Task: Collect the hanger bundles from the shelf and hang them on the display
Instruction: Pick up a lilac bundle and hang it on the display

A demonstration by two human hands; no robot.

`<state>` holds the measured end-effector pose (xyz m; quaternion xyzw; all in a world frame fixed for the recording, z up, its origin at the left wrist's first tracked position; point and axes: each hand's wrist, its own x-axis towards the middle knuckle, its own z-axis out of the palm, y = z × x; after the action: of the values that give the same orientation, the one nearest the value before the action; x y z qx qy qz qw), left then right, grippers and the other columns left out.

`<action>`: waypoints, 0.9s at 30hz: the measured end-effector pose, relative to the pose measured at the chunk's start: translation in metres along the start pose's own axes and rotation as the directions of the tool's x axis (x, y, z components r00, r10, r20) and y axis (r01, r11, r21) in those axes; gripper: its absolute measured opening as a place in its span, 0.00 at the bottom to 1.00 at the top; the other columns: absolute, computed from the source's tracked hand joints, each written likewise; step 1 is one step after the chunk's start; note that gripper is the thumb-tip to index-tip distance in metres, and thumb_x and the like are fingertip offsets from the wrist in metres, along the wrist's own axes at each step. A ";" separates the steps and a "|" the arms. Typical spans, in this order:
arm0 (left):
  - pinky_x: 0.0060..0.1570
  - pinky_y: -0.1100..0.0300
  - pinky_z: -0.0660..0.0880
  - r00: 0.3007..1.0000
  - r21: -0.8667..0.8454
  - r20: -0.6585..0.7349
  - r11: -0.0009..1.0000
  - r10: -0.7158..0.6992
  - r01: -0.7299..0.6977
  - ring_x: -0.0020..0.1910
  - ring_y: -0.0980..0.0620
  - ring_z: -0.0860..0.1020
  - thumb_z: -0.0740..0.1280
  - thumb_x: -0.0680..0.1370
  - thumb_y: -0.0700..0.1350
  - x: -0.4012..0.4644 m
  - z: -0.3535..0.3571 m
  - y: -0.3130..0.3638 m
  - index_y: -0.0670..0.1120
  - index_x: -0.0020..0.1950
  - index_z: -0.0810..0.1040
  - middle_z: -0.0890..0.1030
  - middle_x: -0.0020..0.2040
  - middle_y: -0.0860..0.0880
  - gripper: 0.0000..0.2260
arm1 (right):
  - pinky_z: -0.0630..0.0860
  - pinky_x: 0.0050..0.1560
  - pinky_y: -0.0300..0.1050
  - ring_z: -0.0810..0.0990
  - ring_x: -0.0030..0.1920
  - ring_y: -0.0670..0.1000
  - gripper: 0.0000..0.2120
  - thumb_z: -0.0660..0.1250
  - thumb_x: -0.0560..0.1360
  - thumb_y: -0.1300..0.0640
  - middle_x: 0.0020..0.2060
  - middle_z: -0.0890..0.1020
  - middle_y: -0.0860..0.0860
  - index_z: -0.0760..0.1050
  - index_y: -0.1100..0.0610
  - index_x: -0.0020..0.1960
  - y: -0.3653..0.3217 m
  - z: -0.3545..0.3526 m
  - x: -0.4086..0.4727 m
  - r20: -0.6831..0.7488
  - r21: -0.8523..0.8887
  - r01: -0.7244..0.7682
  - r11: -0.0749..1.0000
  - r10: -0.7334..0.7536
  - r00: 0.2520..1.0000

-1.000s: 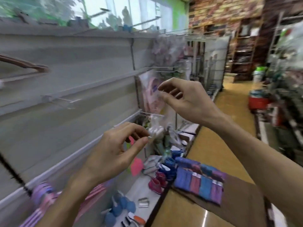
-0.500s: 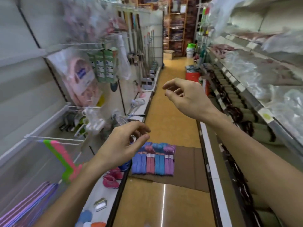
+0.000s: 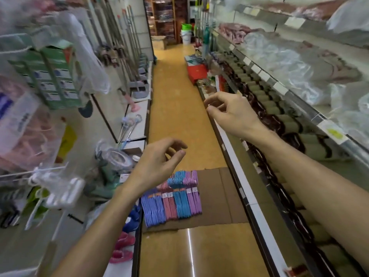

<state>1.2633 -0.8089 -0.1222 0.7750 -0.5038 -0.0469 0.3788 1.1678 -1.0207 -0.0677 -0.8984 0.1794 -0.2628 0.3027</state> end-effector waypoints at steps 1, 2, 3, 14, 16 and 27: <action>0.44 0.62 0.77 1.000 -0.015 0.007 1.000 -0.020 0.020 0.46 0.59 0.79 0.67 0.80 0.46 0.012 0.006 -0.014 0.49 0.56 0.80 0.81 0.47 0.56 0.06 | 0.72 0.40 0.25 0.80 0.44 0.39 0.10 0.65 0.80 0.56 0.48 0.83 0.47 0.80 0.53 0.59 0.010 0.010 0.009 0.002 -0.005 -0.025 1.000 0.025 1.000; 0.43 0.62 0.77 0.999 -0.036 0.015 0.998 -0.048 0.048 0.45 0.60 0.79 0.67 0.80 0.46 0.024 0.013 -0.029 0.50 0.56 0.80 0.81 0.47 0.57 0.06 | 0.72 0.40 0.25 0.79 0.44 0.38 0.10 0.65 0.80 0.56 0.48 0.82 0.46 0.80 0.52 0.59 0.021 0.021 0.018 0.004 -0.010 -0.050 0.999 0.050 0.999; 0.43 0.62 0.77 0.997 -0.055 0.022 0.995 -0.076 0.077 0.45 0.60 0.79 0.67 0.80 0.47 0.033 0.021 -0.044 0.50 0.55 0.80 0.81 0.47 0.58 0.06 | 0.72 0.40 0.25 0.79 0.44 0.37 0.10 0.65 0.80 0.56 0.48 0.82 0.46 0.79 0.52 0.60 0.033 0.032 0.026 0.009 -0.013 -0.073 0.997 0.073 0.997; 0.37 0.71 0.73 0.935 -0.068 0.130 0.938 -0.330 0.341 0.42 0.62 0.78 0.66 0.81 0.46 0.082 0.173 -0.239 0.54 0.55 0.78 0.80 0.47 0.58 0.05 | 0.70 0.41 0.29 0.78 0.49 0.42 0.13 0.64 0.81 0.54 0.52 0.80 0.46 0.76 0.53 0.65 0.248 0.196 0.060 0.205 -0.044 -0.351 0.935 0.353 0.913; 0.39 0.67 0.74 0.916 -0.066 0.139 0.919 -0.376 0.388 0.41 0.62 0.79 0.66 0.81 0.46 0.080 0.211 -0.281 0.55 0.56 0.77 0.80 0.47 0.58 0.05 | 0.71 0.42 0.31 0.78 0.49 0.42 0.14 0.64 0.81 0.54 0.54 0.80 0.48 0.76 0.53 0.65 0.298 0.233 0.058 0.241 -0.055 -0.384 0.922 0.385 0.891; 0.43 0.57 0.80 0.760 -0.036 0.296 0.788 -0.579 0.614 0.42 0.59 0.83 0.64 0.82 0.46 0.061 0.399 -0.489 0.55 0.56 0.76 0.79 0.49 0.54 0.05 | 0.69 0.44 0.33 0.76 0.55 0.48 0.15 0.63 0.82 0.58 0.56 0.77 0.51 0.73 0.57 0.67 0.523 0.427 0.010 0.420 -0.079 -0.587 0.806 0.561 0.713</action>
<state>1.4762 -0.9737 -0.6965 0.8547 -0.2728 -0.3026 0.3218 1.3379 -1.2267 -0.6872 -0.8234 0.3712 0.0405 0.4273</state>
